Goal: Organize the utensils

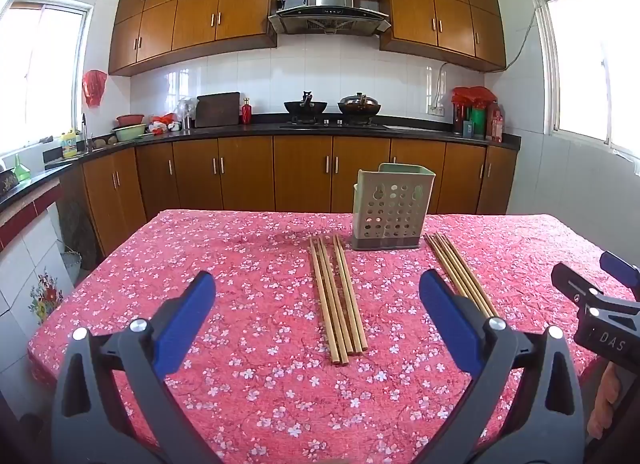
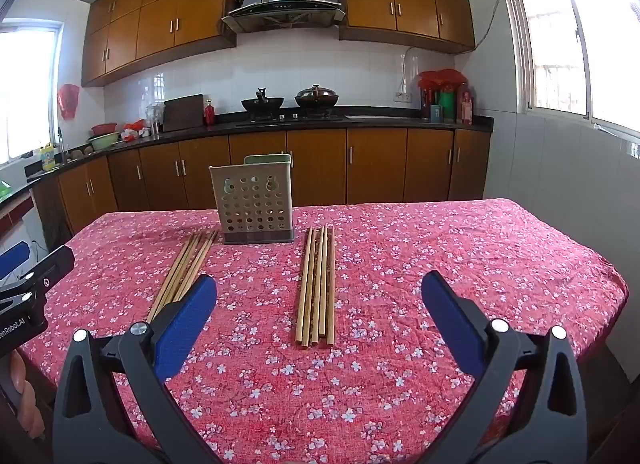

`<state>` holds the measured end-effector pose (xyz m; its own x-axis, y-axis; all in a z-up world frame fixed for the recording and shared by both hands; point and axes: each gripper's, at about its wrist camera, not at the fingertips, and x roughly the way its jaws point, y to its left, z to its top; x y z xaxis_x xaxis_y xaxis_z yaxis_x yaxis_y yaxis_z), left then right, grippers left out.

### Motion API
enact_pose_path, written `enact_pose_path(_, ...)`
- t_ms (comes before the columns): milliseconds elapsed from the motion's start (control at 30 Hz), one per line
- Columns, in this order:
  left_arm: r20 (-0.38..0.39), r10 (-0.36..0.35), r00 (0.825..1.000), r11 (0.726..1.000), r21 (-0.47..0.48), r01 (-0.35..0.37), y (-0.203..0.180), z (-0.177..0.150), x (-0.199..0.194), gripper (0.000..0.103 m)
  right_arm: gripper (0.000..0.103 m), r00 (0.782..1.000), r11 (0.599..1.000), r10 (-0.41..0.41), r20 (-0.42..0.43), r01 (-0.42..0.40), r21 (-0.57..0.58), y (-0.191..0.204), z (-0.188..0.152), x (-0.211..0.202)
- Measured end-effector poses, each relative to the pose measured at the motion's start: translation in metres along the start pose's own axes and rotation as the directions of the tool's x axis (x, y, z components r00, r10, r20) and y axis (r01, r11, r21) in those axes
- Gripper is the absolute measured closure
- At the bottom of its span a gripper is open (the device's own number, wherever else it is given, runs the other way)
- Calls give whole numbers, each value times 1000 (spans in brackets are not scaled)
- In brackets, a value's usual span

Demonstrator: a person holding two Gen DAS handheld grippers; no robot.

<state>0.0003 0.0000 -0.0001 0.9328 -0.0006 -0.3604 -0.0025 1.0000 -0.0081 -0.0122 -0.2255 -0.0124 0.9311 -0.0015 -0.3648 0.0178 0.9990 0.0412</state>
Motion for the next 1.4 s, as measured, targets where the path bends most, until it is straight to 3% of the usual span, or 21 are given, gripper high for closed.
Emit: enact_pose_path(1400,3,2,1000,1000,5,-2,-12,-1,-1,4,2,1000,1000,1,-2,-1,4,0,-1,0)
